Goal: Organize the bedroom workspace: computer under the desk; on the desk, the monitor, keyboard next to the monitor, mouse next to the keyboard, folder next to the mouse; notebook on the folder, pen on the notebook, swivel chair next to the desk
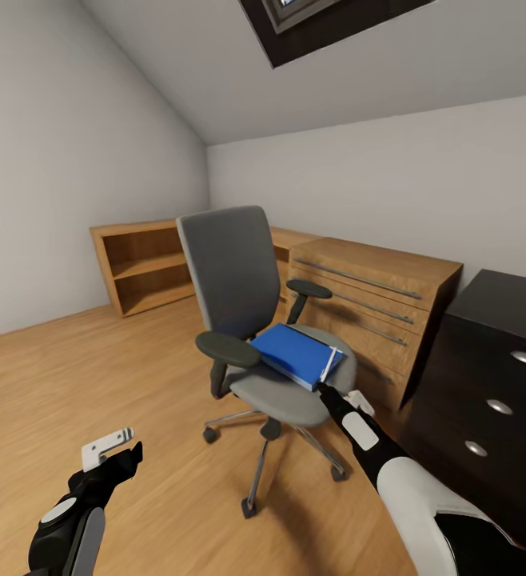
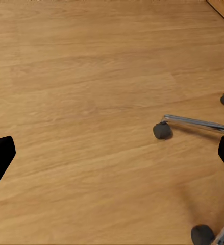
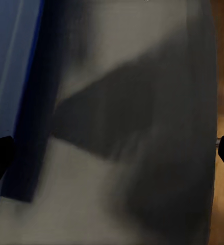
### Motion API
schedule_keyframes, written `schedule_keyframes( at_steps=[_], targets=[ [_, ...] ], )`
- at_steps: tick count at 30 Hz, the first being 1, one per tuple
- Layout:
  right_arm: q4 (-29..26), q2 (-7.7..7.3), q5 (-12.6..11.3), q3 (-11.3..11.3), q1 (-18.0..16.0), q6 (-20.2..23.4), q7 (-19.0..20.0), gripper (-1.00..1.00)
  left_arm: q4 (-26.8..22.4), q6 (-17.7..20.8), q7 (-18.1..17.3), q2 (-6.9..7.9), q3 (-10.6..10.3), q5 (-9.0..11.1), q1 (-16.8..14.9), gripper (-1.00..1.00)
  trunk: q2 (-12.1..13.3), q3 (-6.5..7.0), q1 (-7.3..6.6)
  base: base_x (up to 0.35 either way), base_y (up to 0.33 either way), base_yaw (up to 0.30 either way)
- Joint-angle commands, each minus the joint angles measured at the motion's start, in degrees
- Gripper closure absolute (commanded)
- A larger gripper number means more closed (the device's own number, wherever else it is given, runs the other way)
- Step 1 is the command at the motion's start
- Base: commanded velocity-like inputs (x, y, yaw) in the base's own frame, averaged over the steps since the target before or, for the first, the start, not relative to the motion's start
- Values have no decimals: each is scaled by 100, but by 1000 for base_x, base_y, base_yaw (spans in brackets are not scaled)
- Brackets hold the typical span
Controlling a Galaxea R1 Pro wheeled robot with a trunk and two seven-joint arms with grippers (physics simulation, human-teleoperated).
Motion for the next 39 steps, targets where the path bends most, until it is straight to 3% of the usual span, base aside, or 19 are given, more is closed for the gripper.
schedule_keyframes(
  at_steps=[1,17,39],
  targets=[
    [138,4,-47,-25,3,7,-28,-100,-7,22,39,-3,2,61,-4,-100,-1,-7,3,283,0,0],
    [137,4,-38,-25,2,0,-22,-100,-7,14,39,-8,1,61,-4,-100,-1,-7,3,261,0,0],
    [120,4,-38,-25,3,-5,-20,-100,-7,22,39,-8,2,61,-4,-100,-1,-7,3,-99,0,0]
  ],
)
